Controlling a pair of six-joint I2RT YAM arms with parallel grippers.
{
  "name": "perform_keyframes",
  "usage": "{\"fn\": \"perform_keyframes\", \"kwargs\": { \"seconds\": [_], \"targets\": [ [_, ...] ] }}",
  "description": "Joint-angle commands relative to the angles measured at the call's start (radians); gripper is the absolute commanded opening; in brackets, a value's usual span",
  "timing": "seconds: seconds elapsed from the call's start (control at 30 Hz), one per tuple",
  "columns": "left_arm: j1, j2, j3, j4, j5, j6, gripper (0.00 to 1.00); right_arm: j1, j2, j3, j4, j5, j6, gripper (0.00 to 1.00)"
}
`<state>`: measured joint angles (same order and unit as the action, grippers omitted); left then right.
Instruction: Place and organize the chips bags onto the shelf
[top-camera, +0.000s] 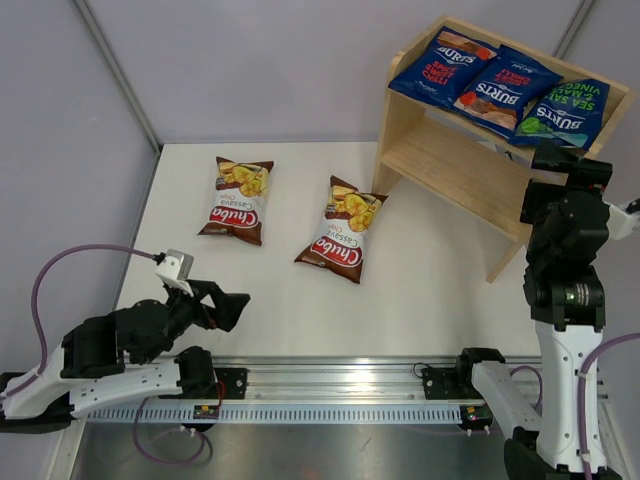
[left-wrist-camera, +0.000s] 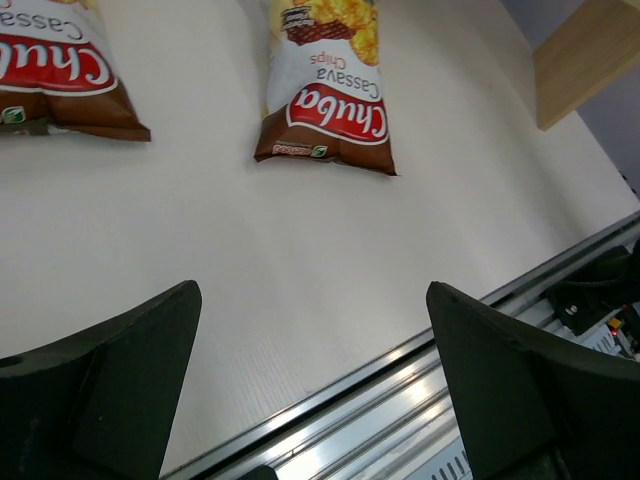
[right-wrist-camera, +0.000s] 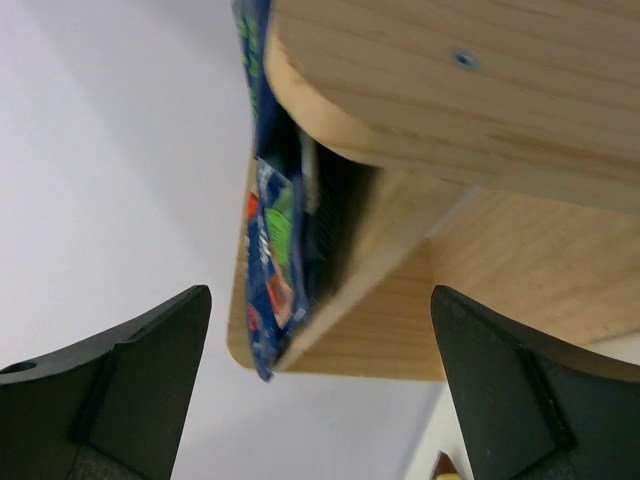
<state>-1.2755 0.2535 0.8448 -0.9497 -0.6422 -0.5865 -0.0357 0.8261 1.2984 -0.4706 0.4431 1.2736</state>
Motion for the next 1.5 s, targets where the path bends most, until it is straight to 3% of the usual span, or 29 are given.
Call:
{"fn": "perform_keyframes", "kwargs": {
  "seconds": [0.0,0.17,0.2,0.3,0.33,0.47,0.5,0.53,0.63,0.73,0.9,0.93,0.97,1.1,1.2,1.33,1.47],
  "targets": [
    [-0.005,0.053,0.043,-0.064,-0.152,-0.090,0.99,-0.004,-0.109,-0.118,-0.066,-0.093,-0.074,0.99],
    [-0.004,0.136,0.063,-0.089,-0.192,-0.113,0.99,-0.004,-0.280,-0.255,-0.056,-0.340,-0.331,1.00],
    [-0.002,0.191,0.069,-0.092,-0.191,-0.116,0.99,-0.004,-0.289,-0.269,-0.054,-0.507,-0.402,0.99],
    [-0.002,0.343,0.102,-0.092,-0.131,-0.190,0.99,-0.004,-0.277,-0.358,-0.078,-0.746,-0.594,0.99],
    [-0.002,0.374,0.094,-0.002,-0.064,-0.176,0.99,-0.004,-0.268,-0.378,-0.098,-0.774,-0.673,0.99],
    [0.022,0.541,0.046,0.231,-0.013,-0.089,0.99,-0.004,-0.330,-0.496,-0.204,-0.744,-0.760,0.99],
    [0.050,0.578,0.051,0.262,0.012,-0.072,0.99,-0.004,-0.344,-0.511,-0.214,-0.726,-0.772,0.99],
    [0.145,0.643,0.054,0.329,0.127,-0.034,0.99,-0.004,-0.354,-0.525,-0.239,-0.710,-0.792,0.99],
    [0.372,0.691,0.024,0.494,0.373,0.034,0.99,-0.004,-0.323,-0.536,-0.199,-0.785,-0.764,0.99],
    [0.532,0.707,0.000,0.589,0.474,0.094,0.99,-0.004,-0.305,-0.522,-0.200,-0.730,-0.643,0.99],
    [0.686,0.843,0.033,0.686,0.636,0.178,0.99,-0.004,-0.317,-0.571,-0.067,-1.044,-0.601,0.99],
    [0.724,0.874,0.052,0.701,0.741,0.224,0.99,-0.004,-0.324,-0.608,0.013,-1.111,-0.579,0.99],
    [0.743,0.903,0.065,0.712,0.780,0.241,0.99,-0.004,-0.332,-0.628,0.050,-1.224,-0.556,0.99],
    [0.833,1.117,0.170,0.730,0.936,0.280,0.99,-0.004,-0.416,-0.708,0.194,-1.386,-0.436,1.00],
    [0.879,1.272,0.264,0.756,1.048,0.283,0.99,-0.004,-0.478,-0.725,0.198,-1.426,-0.450,0.99],
    [0.897,1.470,0.399,0.779,1.188,0.292,0.99,-0.004,-0.513,-0.694,0.058,-1.425,-0.517,0.99],
    [0.898,1.627,0.532,0.798,1.259,0.286,0.99,-0.004,-0.539,-0.715,0.036,-1.425,-0.508,0.98]
  ]
}}
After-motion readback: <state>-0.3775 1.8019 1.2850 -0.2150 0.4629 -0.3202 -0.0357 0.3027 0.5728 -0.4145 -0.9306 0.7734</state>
